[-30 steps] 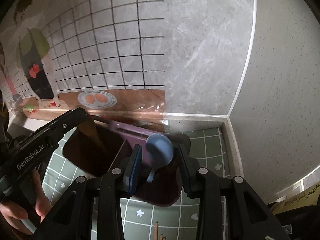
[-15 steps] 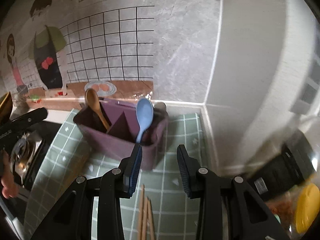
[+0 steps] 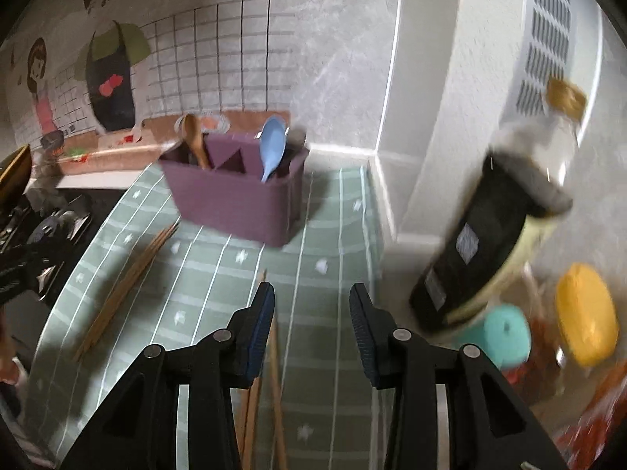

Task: Organize utensils
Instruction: 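Withdraw both open tools from the holder toward the chopsticks on the mat, then close the right tool on a wooden chopstick lying on the mat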

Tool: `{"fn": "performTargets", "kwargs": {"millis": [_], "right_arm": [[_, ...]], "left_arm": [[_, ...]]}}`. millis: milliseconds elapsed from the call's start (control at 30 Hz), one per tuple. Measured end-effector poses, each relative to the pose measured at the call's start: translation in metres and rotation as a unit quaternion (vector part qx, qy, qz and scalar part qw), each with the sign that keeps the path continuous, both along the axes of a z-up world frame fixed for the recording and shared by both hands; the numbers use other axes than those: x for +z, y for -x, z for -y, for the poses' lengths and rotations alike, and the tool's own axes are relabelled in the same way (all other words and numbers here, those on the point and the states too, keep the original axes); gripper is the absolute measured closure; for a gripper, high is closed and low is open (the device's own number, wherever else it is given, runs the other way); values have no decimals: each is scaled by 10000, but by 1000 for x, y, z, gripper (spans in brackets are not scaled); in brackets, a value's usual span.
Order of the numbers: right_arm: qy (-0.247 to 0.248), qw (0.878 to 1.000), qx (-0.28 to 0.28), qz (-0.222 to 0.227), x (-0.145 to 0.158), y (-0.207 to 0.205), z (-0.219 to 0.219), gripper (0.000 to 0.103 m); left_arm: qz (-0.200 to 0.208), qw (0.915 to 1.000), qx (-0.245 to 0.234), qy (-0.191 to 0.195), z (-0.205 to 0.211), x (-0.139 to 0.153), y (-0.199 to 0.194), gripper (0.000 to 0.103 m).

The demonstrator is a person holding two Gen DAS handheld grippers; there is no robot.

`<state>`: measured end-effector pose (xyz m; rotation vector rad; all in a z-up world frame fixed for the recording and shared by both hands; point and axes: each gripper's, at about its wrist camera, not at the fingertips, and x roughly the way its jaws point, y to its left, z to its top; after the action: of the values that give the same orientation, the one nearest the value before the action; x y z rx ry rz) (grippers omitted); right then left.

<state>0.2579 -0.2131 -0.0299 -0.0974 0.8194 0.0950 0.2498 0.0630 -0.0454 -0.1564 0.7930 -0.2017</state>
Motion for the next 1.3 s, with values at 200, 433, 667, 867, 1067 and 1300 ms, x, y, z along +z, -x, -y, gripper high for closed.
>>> {"fn": "performTargets", "kwargs": {"millis": [200, 433, 667, 867, 1067, 1300], "right_arm": [[-129, 9984, 110, -543, -24, 48, 8, 66], [21, 9932, -219, -1147, -58, 102, 14, 71], [42, 9914, -13, -1311, -83, 123, 16, 73], [-71, 9922, 448, -1160, -92, 126, 12, 73], [-74, 9936, 665, -913, -96, 129, 14, 78], [-58, 9960, 470, -752, -95, 123, 24, 97]], "left_arm": [[-201, 9992, -299, 197, -3, -14, 15, 71], [-420, 9967, -510, 474, 4, -29, 29, 71], [-305, 9976, -127, 604, 17, -34, 61, 71], [-285, 9974, 303, 589, 43, -41, 92, 71], [-304, 9969, 580, 425, 62, -46, 121, 71], [-321, 9979, 367, 423, 89, -51, 143, 71]]}}
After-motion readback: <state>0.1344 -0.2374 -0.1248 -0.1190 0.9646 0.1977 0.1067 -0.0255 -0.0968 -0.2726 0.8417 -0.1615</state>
